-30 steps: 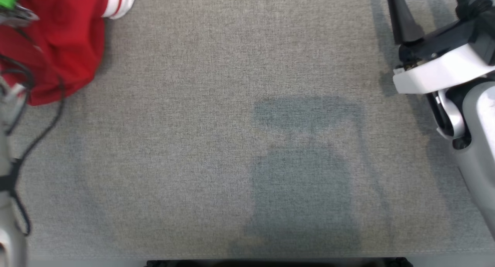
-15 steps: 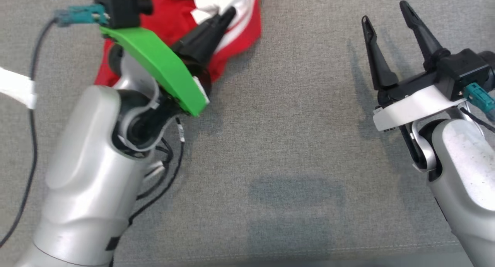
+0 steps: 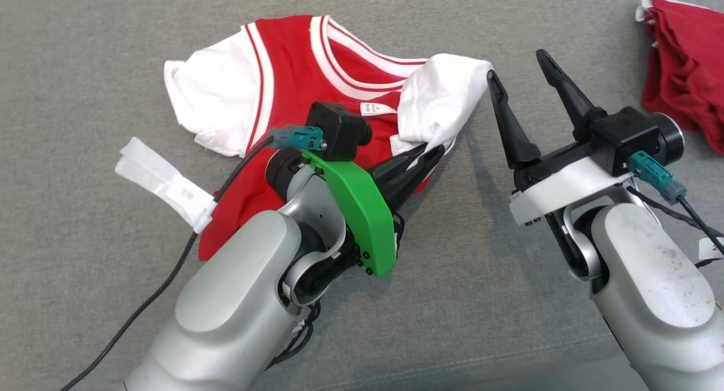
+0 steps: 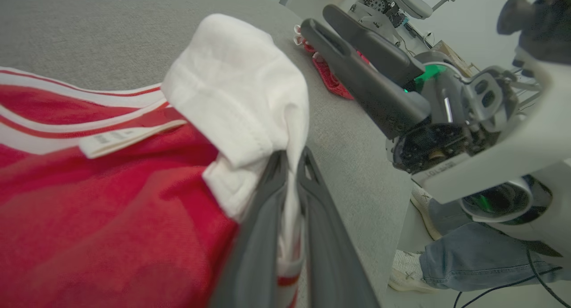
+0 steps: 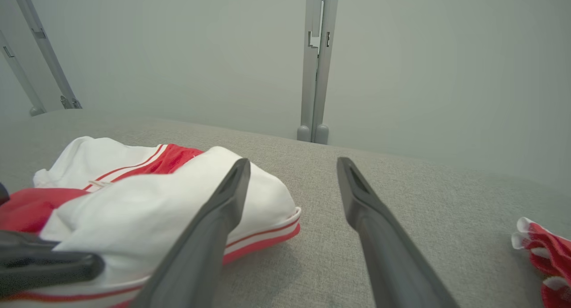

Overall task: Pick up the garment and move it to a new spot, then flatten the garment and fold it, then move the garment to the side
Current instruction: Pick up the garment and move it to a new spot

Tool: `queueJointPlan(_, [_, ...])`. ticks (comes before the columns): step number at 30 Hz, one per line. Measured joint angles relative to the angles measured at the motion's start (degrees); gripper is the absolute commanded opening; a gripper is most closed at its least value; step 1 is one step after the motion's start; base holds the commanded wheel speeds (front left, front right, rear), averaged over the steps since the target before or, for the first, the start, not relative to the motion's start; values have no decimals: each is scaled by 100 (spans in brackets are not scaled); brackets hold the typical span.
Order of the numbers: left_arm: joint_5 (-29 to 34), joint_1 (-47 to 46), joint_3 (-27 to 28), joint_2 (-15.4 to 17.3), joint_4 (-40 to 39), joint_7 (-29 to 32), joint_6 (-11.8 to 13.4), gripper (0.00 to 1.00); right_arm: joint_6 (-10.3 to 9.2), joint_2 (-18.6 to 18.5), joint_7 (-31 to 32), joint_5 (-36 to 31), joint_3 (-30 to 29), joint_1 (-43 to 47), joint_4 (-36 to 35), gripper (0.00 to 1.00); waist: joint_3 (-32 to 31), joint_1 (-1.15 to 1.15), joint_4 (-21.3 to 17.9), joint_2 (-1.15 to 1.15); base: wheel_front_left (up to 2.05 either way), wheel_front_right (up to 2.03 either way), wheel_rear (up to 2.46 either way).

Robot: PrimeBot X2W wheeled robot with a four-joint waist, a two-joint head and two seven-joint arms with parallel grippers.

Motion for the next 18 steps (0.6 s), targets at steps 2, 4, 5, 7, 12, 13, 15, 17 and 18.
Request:
queueJointPlan(2, [166,13,-123,32,135,-131,1,0,-1,37,-29,37,13,51,26,100,-64,0,-149,0,0,0,0])
queueJointPlan(4, [342,31,-211,48,274,-258,31,12,-2,66,-30,44,27,143,74,100,-122,0,-301,0,0,0,0])
queueJointPlan(5, [420,101,-308,58,400,-337,98,39,-2,104,-29,78,51,235,118,100,-176,0,-458,0,0,0,0])
queueJointPlan(7, [457,215,-453,64,516,-377,120,100,-2,147,-29,97,62,316,143,100,-226,0,-612,0,0,0,0])
queueJointPlan(12, [428,415,-784,67,627,-371,153,100,-11,84,-29,167,-77,509,214,100,-339,0,-859,0,0,0,0])
queueJointPlan(13, [379,442,-850,66,623,-371,152,100,-12,20,-29,199,-127,581,226,100,-382,0,-890,0,0,0,0])
queueJointPlan(15, [309,461,-893,67,536,-381,134,100,-13,-99,9,244,-213,692,311,100,-496,0,-912,0,0,0,0])
queueJointPlan(17, [291,461,-869,66,456,-469,135,100,-12,-129,78,291,-224,703,388,100,-549,0,-855,0,0,0,0])
queueJointPlan(18, [267,461,-844,67,416,-503,137,100,-12,-140,116,304,-222,706,434,100,-573,0,-810,0,0,0,0])
